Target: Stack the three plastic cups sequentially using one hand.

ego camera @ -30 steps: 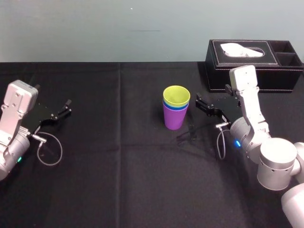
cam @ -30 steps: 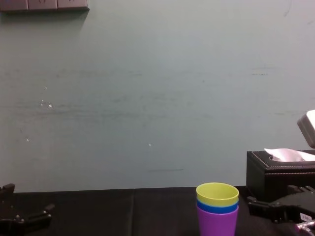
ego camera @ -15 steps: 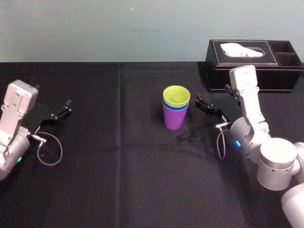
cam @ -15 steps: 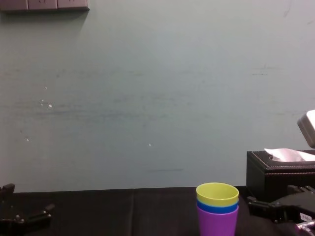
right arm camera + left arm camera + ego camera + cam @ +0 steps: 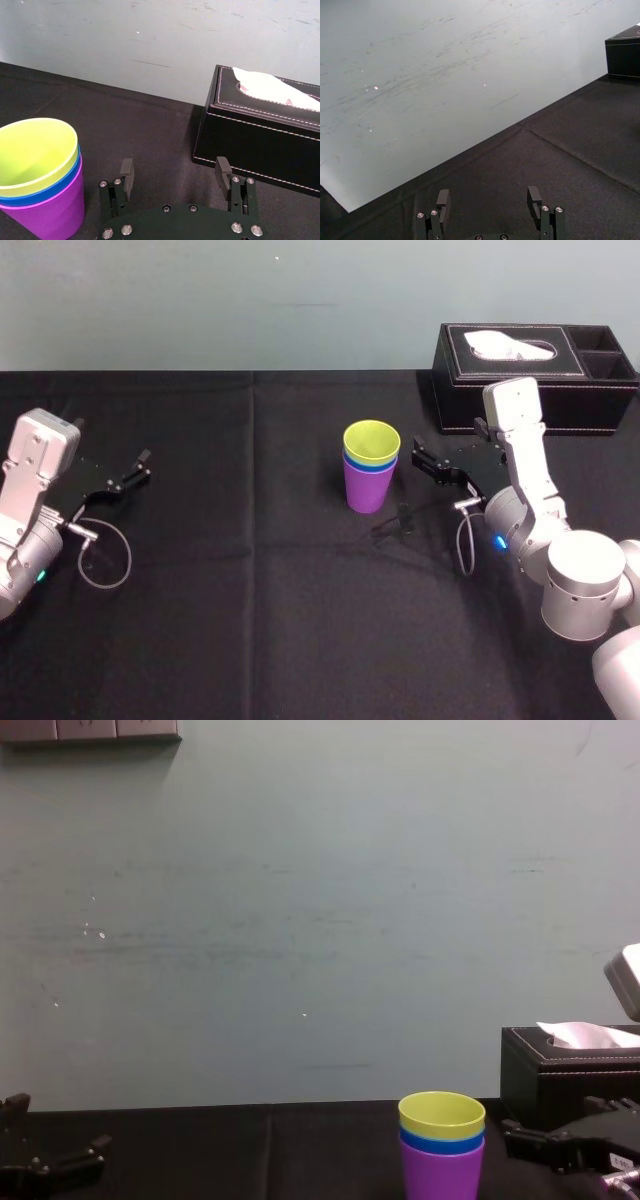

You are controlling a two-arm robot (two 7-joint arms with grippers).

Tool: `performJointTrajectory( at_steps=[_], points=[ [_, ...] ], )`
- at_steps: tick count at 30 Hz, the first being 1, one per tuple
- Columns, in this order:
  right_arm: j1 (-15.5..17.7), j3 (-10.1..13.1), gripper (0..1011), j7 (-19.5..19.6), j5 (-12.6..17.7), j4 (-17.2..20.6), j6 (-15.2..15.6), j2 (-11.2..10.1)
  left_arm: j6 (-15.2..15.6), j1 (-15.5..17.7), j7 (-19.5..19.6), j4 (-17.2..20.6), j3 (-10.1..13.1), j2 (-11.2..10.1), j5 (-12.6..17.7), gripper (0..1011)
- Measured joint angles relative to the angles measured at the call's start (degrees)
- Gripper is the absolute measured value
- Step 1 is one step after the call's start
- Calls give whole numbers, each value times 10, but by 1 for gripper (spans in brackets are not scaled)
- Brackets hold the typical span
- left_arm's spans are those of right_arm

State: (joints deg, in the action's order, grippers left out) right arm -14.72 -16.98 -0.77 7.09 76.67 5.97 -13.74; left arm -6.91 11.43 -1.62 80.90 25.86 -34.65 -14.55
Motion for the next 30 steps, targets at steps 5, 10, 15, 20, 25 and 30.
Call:
performJointTrajectory(
  at_steps=[5,10,15,20,25,30],
  points=[
    [0,0,1004,0,0,0,0,0,0,0,0,0,0,0,0,1011],
    [0,0,1003,0,0,0,0,0,0,0,0,0,0,0,0,1011],
    [0,0,1003,0,0,0,0,0,0,0,0,0,0,0,0,1011],
    [0,0,1003,0,0,0,0,0,0,0,0,0,0,0,0,1011],
    [0,0,1003,0,0,0,0,0,0,0,0,0,0,0,0,1011],
    [0,0,1003,0,0,0,0,0,0,0,0,0,0,0,0,1011]
  ],
)
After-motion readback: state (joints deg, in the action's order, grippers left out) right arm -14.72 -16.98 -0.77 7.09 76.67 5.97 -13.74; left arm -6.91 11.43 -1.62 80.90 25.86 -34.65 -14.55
